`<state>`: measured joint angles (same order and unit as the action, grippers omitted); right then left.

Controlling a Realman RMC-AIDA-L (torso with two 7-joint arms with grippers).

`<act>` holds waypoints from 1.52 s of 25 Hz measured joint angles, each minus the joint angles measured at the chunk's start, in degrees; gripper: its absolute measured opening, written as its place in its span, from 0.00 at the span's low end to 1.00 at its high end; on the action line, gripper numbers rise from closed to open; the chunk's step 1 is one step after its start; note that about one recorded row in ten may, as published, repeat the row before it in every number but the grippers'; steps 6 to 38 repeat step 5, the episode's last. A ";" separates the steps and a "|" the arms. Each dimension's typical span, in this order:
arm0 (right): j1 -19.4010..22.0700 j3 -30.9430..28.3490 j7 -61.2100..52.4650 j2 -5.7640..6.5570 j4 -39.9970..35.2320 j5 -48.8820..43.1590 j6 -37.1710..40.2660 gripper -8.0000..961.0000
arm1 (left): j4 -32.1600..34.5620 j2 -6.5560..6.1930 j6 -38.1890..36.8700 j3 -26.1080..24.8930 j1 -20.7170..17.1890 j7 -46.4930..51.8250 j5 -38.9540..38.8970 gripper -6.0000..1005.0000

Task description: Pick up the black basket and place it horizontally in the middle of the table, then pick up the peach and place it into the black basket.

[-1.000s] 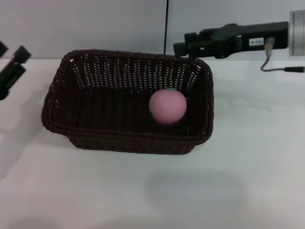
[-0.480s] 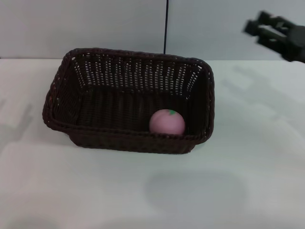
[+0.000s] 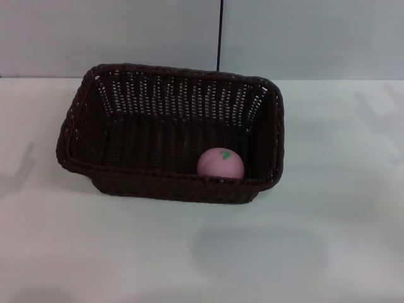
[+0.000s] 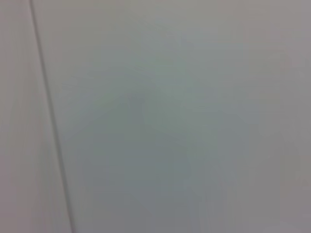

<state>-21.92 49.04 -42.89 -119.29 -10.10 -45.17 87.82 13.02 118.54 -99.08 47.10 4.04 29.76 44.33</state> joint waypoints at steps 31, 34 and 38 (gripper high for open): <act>-0.85 0.04 2.29 -0.05 1.71 1.42 0.75 0.80 | -5.20 0.05 -6.29 -4.14 0.79 -5.79 -0.04 0.75; -0.85 0.04 2.29 -0.05 1.71 1.42 0.75 0.80 | -5.20 0.05 -6.29 -4.14 0.79 -5.79 -0.04 0.75; -0.85 0.04 2.29 -0.05 1.71 1.42 0.75 0.80 | -5.20 0.05 -6.29 -4.14 0.79 -5.79 -0.04 0.75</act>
